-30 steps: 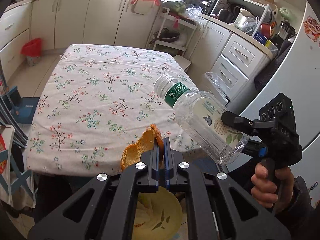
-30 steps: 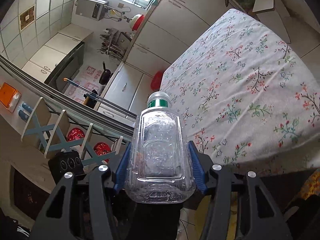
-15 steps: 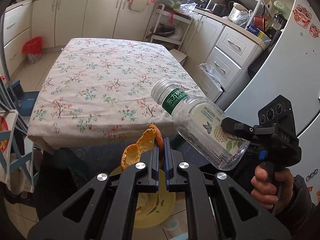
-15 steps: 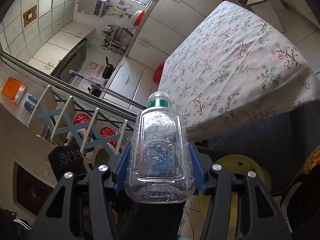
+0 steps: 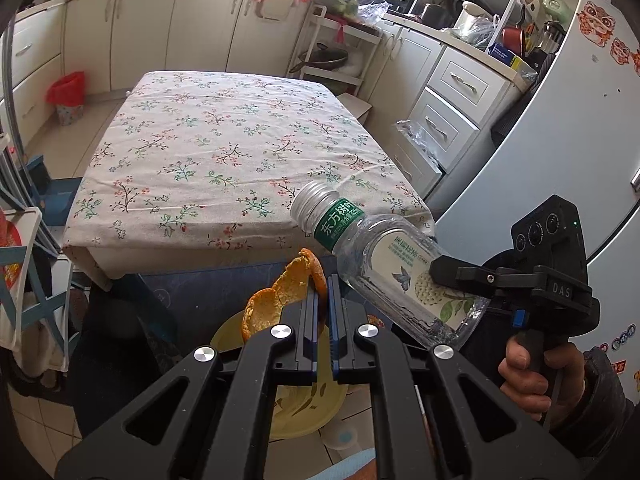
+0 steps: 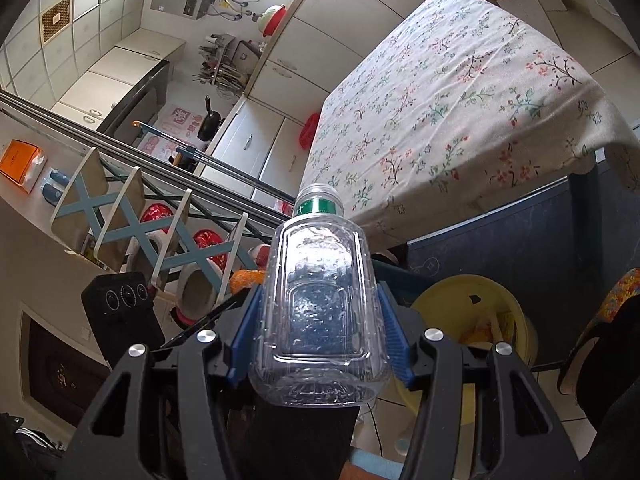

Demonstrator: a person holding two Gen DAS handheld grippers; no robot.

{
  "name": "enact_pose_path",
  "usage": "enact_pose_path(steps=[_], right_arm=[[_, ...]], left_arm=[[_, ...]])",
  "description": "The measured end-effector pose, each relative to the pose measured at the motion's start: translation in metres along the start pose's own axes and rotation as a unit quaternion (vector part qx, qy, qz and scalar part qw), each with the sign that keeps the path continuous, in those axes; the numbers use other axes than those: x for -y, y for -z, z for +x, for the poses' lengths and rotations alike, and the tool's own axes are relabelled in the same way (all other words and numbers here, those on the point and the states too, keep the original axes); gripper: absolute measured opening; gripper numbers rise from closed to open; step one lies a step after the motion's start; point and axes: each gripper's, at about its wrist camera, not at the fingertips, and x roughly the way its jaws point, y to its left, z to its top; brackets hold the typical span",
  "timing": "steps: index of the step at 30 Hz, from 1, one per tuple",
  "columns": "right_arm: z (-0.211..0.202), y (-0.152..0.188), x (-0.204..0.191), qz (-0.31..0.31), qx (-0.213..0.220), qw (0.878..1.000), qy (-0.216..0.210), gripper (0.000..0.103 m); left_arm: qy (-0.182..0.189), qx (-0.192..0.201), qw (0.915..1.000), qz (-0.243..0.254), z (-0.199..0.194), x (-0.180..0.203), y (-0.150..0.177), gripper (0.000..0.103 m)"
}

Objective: Collect trash
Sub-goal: 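Carry the peel and clear water bottle over the yellow bucket with both grippers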

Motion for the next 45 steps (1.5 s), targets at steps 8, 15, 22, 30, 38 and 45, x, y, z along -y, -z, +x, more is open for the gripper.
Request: enact_pose_path(steps=[8,15,22,30,38,45], right_arm=[[0.007,0.007,0.003,0.006,-0.013,1.000,0.023,0.055],[0.010,0.010,0.005,0.005,-0.021,0.999,0.032,0.055],[0.010,0.011,0.006,0.006,-0.023,0.999,0.033,0.055],[0.013,0.014,0.006,0.006,-0.029,0.999,0.040,0.055],[0.014,0.014,0.004,0.006,-0.030,0.999,0.042,0.055],[0.016,0.016,0.004,0.007,-0.032,0.998,0.045,0.055]], left_arm=[[0.008,-0.015,0.9998,-0.007,0.005,-0.001,0.012,0.004],[0.011,-0.022,0.9996,-0.014,0.007,-0.005,0.017,0.004],[0.011,-0.023,0.9996,-0.014,0.007,-0.006,0.019,0.004],[0.011,-0.026,0.9995,-0.013,0.009,-0.006,0.022,0.004],[0.011,-0.026,0.9995,-0.013,0.009,-0.006,0.022,0.004],[0.011,-0.027,0.9995,-0.013,0.010,-0.007,0.024,0.004]])
